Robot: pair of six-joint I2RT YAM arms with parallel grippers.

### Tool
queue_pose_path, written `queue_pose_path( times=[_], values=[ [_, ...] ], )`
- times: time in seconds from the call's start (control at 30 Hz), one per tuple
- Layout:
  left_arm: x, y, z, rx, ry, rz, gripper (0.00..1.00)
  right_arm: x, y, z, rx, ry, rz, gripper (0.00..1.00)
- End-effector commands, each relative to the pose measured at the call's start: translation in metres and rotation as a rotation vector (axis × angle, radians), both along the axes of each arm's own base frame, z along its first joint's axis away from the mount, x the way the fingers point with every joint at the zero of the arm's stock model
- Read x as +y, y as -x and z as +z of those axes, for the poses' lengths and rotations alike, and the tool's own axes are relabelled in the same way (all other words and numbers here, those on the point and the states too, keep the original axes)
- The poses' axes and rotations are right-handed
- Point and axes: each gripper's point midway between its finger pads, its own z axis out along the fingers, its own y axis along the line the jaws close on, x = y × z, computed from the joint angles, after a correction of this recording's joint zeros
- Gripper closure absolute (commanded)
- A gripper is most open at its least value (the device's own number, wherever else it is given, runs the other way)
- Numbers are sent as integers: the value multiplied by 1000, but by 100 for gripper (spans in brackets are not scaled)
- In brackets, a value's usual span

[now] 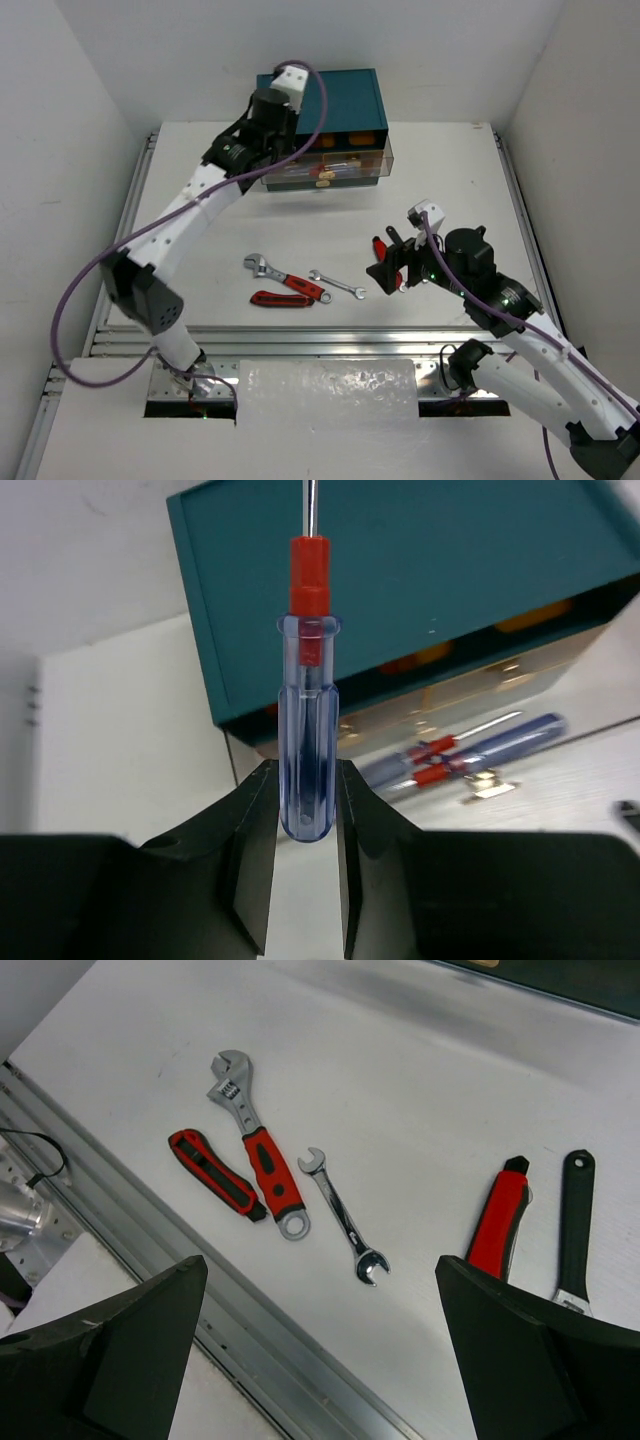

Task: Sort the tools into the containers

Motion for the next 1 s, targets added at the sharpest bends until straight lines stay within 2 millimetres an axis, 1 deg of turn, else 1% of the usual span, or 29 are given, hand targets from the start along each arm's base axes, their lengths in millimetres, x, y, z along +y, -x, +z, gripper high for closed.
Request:
queue_pose_path(
  times=[0.0, 0.03, 0.07, 0.1, 0.13, 0.17, 0.2, 0.23, 0.27, 0.3, 0.33, 0.37, 0.4, 0.43, 0.47, 0.5, 0.53, 0.57, 0.6, 0.67, 0.7, 0.73, 0.77, 0.8, 0.83, 0.87, 0.9, 0.97],
  values=[
    [9, -25, 3, -15, -348, -59, 100, -4, -3, 20, -43, 11, -10, 3],
    [2, -36, -9, 1, -374, -78, 100, -5, -3, 20, -47, 16, -11, 3],
    [-6, -41, -9, -5, -383, -100, 100, -7, -4, 20, -52, 19, -17, 3],
    [-10, -45, -4, -22, -414, -113, 100, -7, -3, 20, -55, 23, -15, 3],
    [-16, -51, -11, -21, -433, -122, 100, -8, -3, 19, -57, 25, -17, 2],
    [-21, -52, -16, -16, -455, -141, 100, -8, -3, 19, -57, 27, -13, 2],
    [-27, -51, -21, -20, -491, -162, 100, -8, -3, 18, -53, 31, -11, 2],
    [-32, -52, -22, -34, -500, -174, 100, -7, -2, 18, -51, 33, -6, 2],
    [-34, -50, -32, -22, -521, -187, 100, -6, -3, 17, -47, 36, -4, 2],
    [-38, -49, -30, -40, -529, -196, 100, -6, -4, 15, -43, 40, -1, 2],
    [-43, -47, -34, -38, -528, -230, 100, -5, -4, 14, -40, 41, 2, 2],
    [-45, -44, -40, -28, -538, -246, 100, -4, -4, 14, -38, 40, 6, 3],
    [-45, -42, -39, -33, -532, -255, 99, -3, -4, 13, -32, 41, 8, 3],
    [-50, -39, -42, -31, -529, -287, 97, -3, -4, 13, -29, 39, 10, 3],
    [-50, -37, -49, -20, -534, -300, 96, -3, -3, 12, -29, 41, 11, 3],
    [-52, -35, -48, -25, -533, -316, 95, -2, -3, 11, -24, 42, 12, 3],
    [-50, -34, -54, -17, -544, -317, 92, -2, -3, 11, -24, 41, 13, 3],
    [-49, -35, -56, -15, -552, -315, 88, -2, -3, 11, -22, 40, 12, 3],
    [-49, -35, -58, -9, -557, -314, 80, -1, -3, 12, -23, 37, 15, 3],
    [-47, -37, -60, -3, -565, -301, 69, -1, -2, 12, -17, 36, 16, 3],
    [-45, -38, -57, -6, -565, -281, 54, -1, -2, 12, -16, 35, 18, 3],
    [-44, -40, -47, -38, -537, -254, 41, 0, -3, 13, -13, 34, 18, 3],
    [-44, -40, -46, -38, -531, -243, 41, 0, -3, 12, -8, 38, 19, 3],
    [-44, -39, -29, -81, -502, -229, 31, 0, -3, 13, -10, 38, 21, 3],
    [-45, -38, -18, -108, -473, -219, 26, 1, -3, 12, -2, 42, 22, 3],
    [-47, -35, -8, -135, -449, -214, 15, 1, -5, 12, -3, 39, 17, 3],
    [-46, -31, 15, -190, -409, -200, 1, 2, -5, 12, 1, 37, 18, 3],
    [-47, -24, 40, -240, -329, -172, 1, 6, -10, 12, 10, 22, 7, 3]
  ],
)
